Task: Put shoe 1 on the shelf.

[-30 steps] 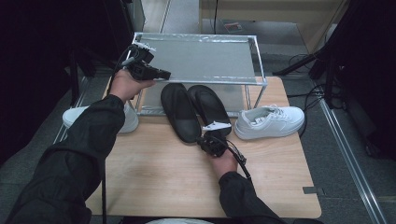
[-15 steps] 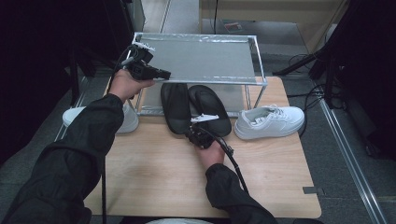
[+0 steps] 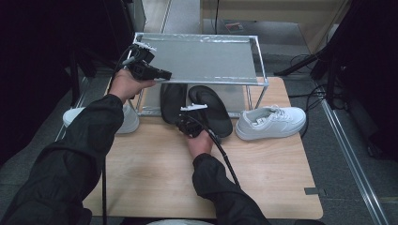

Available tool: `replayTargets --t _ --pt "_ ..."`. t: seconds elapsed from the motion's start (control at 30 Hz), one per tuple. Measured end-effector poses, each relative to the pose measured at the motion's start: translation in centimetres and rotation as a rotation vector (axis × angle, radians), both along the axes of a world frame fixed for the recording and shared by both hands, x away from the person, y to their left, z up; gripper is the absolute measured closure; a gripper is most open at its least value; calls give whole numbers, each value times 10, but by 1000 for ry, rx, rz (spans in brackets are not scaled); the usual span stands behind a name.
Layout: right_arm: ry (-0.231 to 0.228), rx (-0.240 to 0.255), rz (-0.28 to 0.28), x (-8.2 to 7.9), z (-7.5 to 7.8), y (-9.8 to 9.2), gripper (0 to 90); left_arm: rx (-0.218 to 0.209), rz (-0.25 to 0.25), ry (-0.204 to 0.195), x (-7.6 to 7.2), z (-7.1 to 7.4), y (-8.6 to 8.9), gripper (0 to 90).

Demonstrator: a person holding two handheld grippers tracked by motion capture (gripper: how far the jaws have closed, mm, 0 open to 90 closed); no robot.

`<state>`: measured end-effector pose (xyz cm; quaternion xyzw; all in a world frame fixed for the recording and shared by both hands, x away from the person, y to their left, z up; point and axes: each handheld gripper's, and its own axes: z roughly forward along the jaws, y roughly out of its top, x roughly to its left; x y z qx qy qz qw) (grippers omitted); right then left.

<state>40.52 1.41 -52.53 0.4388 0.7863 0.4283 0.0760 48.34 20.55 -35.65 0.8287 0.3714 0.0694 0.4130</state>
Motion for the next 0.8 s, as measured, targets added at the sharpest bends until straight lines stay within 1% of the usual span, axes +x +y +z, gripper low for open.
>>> replayTargets --t 0.17,0.3,0.47,0.53,0.6,0.63,0.73,0.8 --pt "7 -11 1 9 1 9 897 2 1 0 0 0 0 883" --pt "26 -4 8 9 4 5 900 -3 2 4 1 0 0 880" --pt "-5 -20 30 -1 14 -12 900 -5 8 7 1 0 0 880" --pt "-17 -13 36 -6 17 -22 900 -4 10 9 1 0 -1 880" --pt "-6 7 34 -11 21 -32 900 -6 10 10 2 0 -1 877" --pt "-13 16 33 -14 23 -39 900 -6 11 11 2 0 -1 876" --pt "-18 18 33 -20 27 -53 897 -1 10 14 3 0 -1 876" --pt "-29 6 38 -24 30 -63 892 4 12 18 3 1 -1 875"
